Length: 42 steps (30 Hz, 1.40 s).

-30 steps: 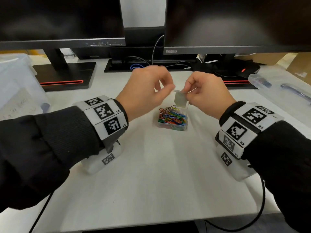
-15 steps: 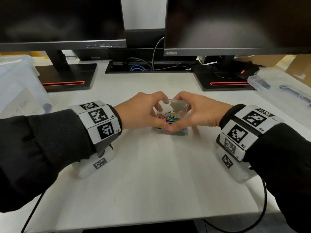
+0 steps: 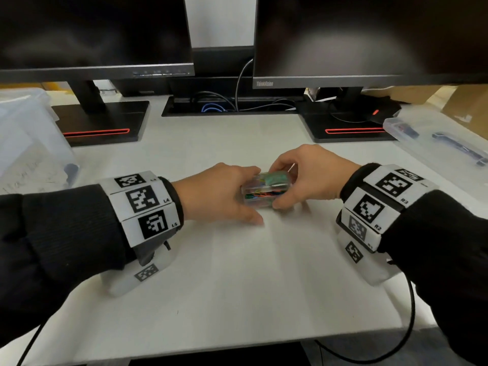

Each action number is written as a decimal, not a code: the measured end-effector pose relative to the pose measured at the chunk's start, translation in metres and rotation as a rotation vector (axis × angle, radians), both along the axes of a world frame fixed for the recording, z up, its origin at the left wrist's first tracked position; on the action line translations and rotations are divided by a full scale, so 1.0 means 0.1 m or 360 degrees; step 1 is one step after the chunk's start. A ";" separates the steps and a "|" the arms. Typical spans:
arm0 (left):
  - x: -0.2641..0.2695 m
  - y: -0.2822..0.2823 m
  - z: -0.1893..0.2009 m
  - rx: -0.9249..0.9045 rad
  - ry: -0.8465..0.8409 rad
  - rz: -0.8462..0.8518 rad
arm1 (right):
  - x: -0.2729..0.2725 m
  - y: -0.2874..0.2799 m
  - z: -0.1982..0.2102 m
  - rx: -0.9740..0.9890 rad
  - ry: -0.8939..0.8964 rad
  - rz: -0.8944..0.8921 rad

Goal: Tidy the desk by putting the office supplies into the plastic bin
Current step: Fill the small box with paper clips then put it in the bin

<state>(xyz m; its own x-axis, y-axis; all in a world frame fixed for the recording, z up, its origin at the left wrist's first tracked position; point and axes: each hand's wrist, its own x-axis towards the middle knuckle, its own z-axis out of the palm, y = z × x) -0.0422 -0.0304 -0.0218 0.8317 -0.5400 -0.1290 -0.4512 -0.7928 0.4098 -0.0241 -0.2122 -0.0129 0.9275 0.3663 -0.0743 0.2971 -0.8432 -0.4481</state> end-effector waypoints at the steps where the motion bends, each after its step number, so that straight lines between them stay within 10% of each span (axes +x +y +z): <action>1: 0.01 0.00 0.00 -0.0081 0.0005 -0.0013 | 0.00 0.00 0.00 0.0062 -0.0023 -0.0018; 13: -0.04 0.03 0.07 -0.0100 -0.0553 -0.0136 | -0.11 0.06 0.07 0.0610 0.0024 -0.0080; 19: -0.03 -0.04 0.11 -0.0138 -0.0686 -0.0088 | -0.19 0.12 0.18 0.1306 0.0693 -0.0124; 28: -0.04 0.06 0.52 -0.0034 -0.0049 -0.0310 | -0.26 0.06 0.08 0.1172 0.0955 -0.0011; 42: -0.01 -0.03 0.30 -0.0249 -0.0277 0.0107 | -0.35 0.24 0.06 0.1634 0.1204 -0.0215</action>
